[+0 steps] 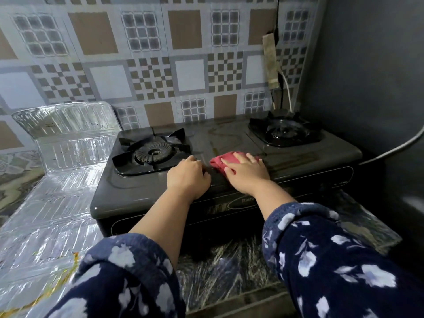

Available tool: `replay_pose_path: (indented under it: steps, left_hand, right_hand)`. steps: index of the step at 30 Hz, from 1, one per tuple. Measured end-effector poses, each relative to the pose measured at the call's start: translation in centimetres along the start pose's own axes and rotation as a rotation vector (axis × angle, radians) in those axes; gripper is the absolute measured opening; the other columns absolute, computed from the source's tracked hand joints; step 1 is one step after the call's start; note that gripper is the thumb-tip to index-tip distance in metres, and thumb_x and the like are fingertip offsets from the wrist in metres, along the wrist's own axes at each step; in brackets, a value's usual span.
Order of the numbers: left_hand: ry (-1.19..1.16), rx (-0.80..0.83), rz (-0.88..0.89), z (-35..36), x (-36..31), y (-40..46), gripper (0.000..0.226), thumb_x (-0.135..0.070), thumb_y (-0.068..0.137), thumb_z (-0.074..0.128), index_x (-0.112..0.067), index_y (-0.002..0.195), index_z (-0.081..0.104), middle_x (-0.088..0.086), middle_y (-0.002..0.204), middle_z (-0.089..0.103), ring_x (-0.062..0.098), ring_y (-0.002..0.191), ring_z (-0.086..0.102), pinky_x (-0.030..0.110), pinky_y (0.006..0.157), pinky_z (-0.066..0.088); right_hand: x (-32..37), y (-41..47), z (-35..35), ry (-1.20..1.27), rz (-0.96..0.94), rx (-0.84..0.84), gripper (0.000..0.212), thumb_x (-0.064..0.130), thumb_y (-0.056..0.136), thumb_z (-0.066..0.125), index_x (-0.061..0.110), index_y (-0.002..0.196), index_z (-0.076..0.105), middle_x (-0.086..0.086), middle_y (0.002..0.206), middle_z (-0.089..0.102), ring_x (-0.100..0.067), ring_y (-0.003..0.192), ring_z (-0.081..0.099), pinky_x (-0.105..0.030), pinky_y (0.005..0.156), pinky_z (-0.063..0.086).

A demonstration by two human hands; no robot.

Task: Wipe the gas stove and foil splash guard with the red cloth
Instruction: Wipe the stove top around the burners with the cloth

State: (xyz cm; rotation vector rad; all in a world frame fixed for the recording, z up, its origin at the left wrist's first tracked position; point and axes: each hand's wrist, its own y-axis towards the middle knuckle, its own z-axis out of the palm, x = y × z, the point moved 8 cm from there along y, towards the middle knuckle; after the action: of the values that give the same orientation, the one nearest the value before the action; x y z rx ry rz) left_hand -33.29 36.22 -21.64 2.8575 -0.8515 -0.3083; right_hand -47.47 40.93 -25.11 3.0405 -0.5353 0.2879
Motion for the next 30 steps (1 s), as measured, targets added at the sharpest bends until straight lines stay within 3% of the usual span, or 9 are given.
replay_pose_path:
  steps: [8, 18, 30]
  left_hand:
    - [-0.076, 0.116, 0.169, 0.7, -5.2, 2.2, 0.036, -0.034, 0.085, 0.046, -0.02, 0.114, 0.062, 0.003, 0.12, 0.059, 0.027, 0.109, 0.057, 0.038, 0.082, 0.049]
    - [-0.066, 0.162, 0.322, 2.2, -10.6, 4.2, 0.039, -0.038, 0.09, 0.047, -0.026, 0.125, 0.058, 0.0, 0.126, 0.054, 0.024, 0.115, 0.054, 0.039, 0.088, 0.05]
    - [-0.065, 0.088, 0.265, 2.8, -16.4, 8.3, 0.034, -0.035, 0.091, 0.044, -0.022, 0.116, 0.063, 0.001, 0.116, 0.057, 0.023, 0.105, 0.057, 0.035, 0.075, 0.049]
  right_hand:
    - [-3.1, -0.8, -1.0, 0.038, 0.059, 0.001, 0.046, 0.051, 0.098, 0.022, 0.047, 0.143, 0.025, 0.007, 0.16, 0.013, -0.022, 0.148, 0.007, -0.044, 0.12, 0.001]
    - [-12.0, 0.1, -3.2, -0.01, 0.191, -0.036, 0.046, 0.044, 0.099, 0.024, 0.041, 0.145, 0.026, 0.006, 0.159, 0.017, -0.024, 0.147, 0.014, -0.048, 0.119, 0.008]
    - [-22.4, 1.5, -5.1, -0.01, 0.27, -0.067, 0.049, 0.043, 0.099, 0.023, 0.036, 0.147, 0.025, 0.006, 0.159, 0.019, -0.025, 0.146, 0.016, -0.047, 0.117, 0.009]
